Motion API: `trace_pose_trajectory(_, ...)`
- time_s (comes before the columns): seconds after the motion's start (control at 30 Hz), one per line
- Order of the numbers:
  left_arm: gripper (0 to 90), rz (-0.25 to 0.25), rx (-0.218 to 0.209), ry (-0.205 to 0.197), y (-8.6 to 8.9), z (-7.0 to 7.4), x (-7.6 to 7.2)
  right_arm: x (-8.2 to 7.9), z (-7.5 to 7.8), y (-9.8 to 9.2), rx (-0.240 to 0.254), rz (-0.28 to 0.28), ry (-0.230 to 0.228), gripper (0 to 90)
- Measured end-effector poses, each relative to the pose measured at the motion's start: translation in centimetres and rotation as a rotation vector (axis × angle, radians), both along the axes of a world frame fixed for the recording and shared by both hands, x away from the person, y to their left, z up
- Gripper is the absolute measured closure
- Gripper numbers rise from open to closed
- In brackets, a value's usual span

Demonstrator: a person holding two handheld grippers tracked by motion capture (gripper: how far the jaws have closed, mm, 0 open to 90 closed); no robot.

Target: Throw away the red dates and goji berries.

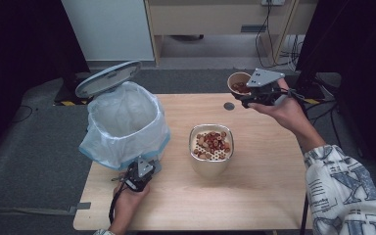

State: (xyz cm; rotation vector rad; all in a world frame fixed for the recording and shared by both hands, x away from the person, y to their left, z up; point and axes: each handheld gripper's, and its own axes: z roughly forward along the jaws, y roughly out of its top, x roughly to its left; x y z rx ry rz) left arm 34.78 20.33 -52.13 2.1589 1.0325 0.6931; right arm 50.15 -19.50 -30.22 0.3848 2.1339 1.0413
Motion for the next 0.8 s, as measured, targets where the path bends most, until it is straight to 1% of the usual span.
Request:
trace_pose_trajectory(0.17, 89.5, -0.001, 0.004, 0.000, 0.0, 0.0, 0.0, -0.7, 0.0, 0.2, -0.007, 0.005, -0.014, 34.6)
trace_pose_trajectory(0.3, 89.5, -0.001, 0.005, -0.001, 0.0, 0.0, 0.0, -1.5, 0.1, 0.4, -0.036, 0.009, -0.042, 34.6)
trace_pose_trajectory(0.47, 89.5, -0.002, 0.008, -0.001, 0.0, 0.0, 0.0, -2.3, 0.2, 0.8, -0.086, 0.022, -0.075, 34.7)
trace_pose_trajectory(0.7, 89.5, -0.002, 0.007, 0.000, 0.0, 0.0, 0.0, -2.4, 0.2, 1.4, -0.121, 0.023, -0.088, 34.6)
trace_pose_trajectory(0.8, 89.5, -0.002, 0.007, 0.000, 0.0, 0.0, 0.0, -2.6, 0.1, 2.0, -0.147, 0.040, -0.098, 34.5)
